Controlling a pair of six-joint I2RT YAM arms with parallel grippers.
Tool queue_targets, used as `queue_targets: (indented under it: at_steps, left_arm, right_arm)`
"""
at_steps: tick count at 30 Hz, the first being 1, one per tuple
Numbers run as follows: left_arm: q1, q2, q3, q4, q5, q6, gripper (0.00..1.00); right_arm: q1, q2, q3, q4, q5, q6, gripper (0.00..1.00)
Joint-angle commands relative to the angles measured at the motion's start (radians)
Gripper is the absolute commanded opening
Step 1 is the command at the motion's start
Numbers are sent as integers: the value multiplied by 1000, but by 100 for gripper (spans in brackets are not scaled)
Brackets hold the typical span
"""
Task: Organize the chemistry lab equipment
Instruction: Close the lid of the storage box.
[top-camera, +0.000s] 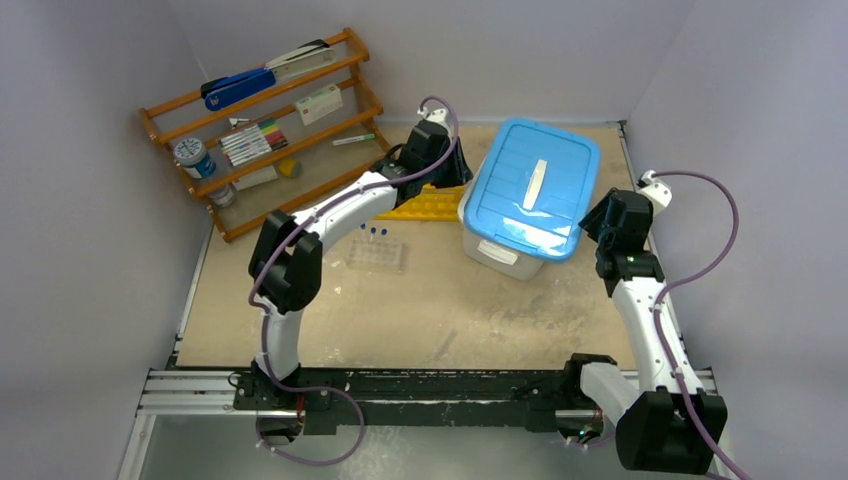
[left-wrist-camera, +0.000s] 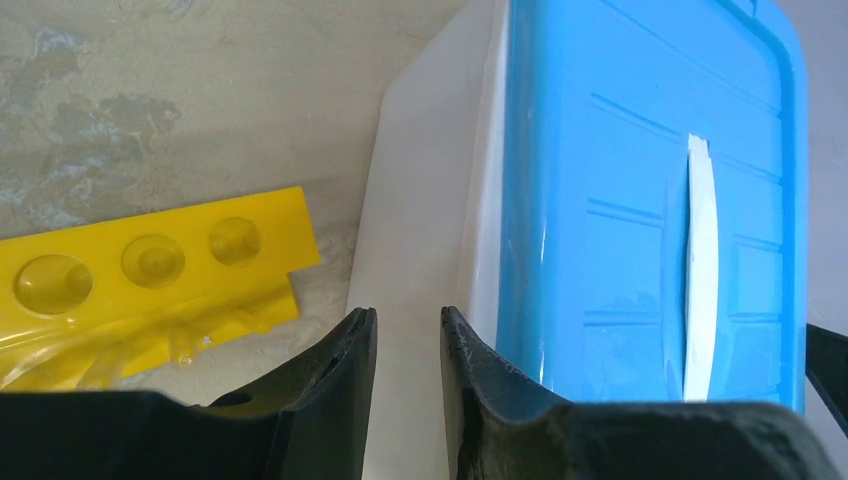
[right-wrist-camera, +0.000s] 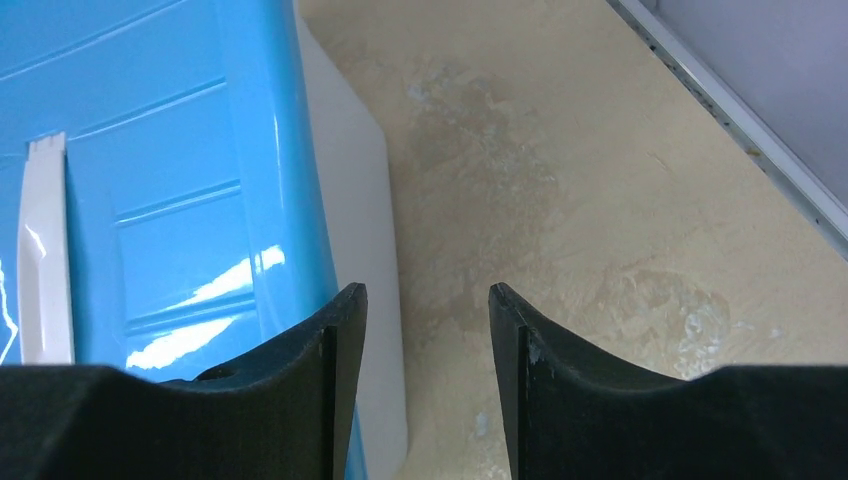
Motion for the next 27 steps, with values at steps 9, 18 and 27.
queue_targets:
  at_steps: [9,18,27]
  left_arm:
    - [-56,43,71,19,12,-3,28]
    - [-58,67,148,-57,-6,39,28]
    - [27,-143,-69,-89,-63,113,26]
  right_arm:
    - [3,-12,-3,109,-99,33,52]
    - [9,-27,3,81,-59,56,53]
    - [9,-193,45,-23,83,-21,54]
